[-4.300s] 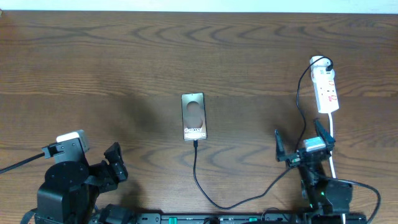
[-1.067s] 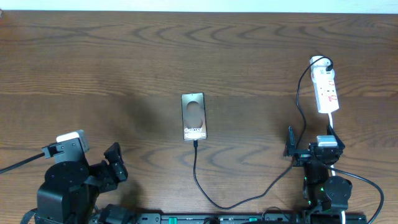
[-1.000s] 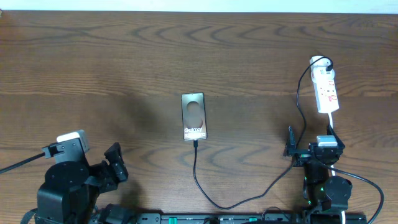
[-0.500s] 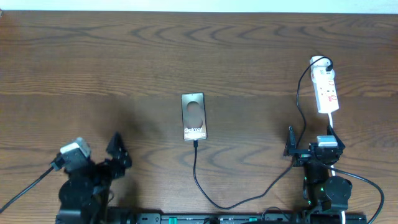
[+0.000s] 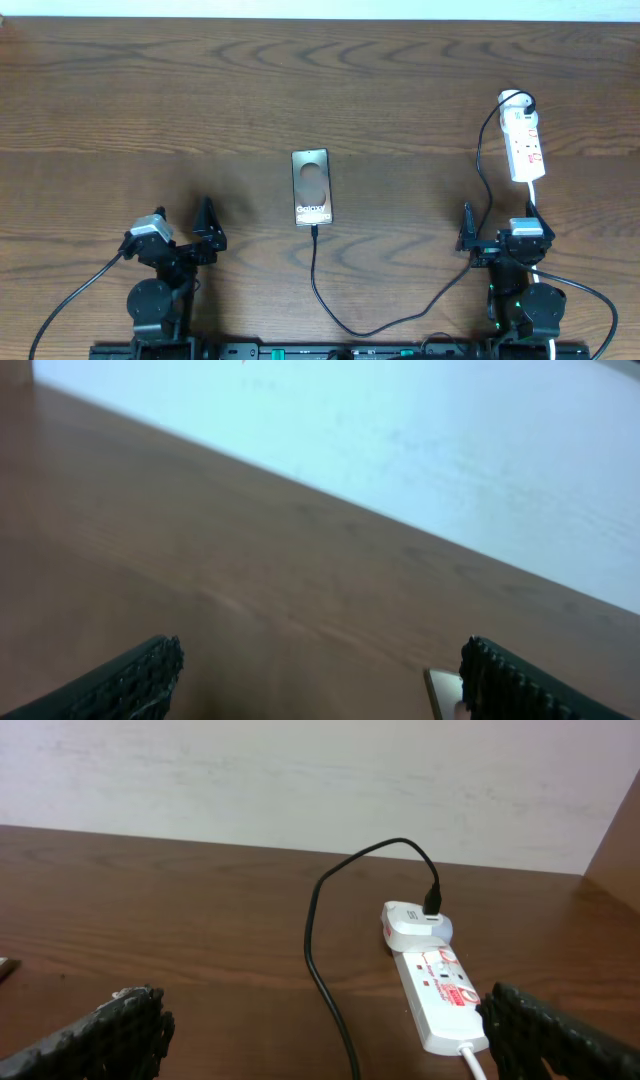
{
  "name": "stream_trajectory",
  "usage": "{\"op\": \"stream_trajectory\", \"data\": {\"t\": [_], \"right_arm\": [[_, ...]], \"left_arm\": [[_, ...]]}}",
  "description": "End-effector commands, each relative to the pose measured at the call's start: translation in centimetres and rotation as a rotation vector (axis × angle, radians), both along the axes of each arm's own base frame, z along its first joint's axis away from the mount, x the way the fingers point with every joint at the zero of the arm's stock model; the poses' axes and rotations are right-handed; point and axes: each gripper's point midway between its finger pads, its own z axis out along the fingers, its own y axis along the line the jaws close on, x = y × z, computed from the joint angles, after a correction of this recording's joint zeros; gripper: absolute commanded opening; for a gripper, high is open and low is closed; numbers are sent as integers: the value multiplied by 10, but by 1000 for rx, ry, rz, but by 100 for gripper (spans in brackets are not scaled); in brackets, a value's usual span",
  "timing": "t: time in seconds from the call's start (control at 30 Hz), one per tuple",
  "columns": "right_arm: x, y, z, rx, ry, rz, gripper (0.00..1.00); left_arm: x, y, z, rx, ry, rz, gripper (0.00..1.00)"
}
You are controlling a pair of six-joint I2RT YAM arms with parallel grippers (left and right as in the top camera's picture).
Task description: Plug charger to phone and switch on socket
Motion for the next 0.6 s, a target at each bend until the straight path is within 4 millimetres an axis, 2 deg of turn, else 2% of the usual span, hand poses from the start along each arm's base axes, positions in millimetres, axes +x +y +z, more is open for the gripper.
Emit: {"op": "stream_trajectory", "data": {"t": [0.0, 0.2, 0.3, 0.57], "right_arm": [[0, 1, 0, 9, -1, 1, 99], [0, 1, 0, 9, -1, 1, 99], [0, 1, 0, 9, -1, 1, 99], [0, 1, 0, 9, -1, 1, 99]], "left_arm": [[1, -1, 4, 128, -47, -18, 91], [1, -1, -10, 236, -9, -32, 91], [0, -1, -24, 257, 47, -42, 91], [0, -3, -24, 297, 47, -57, 91]]}}
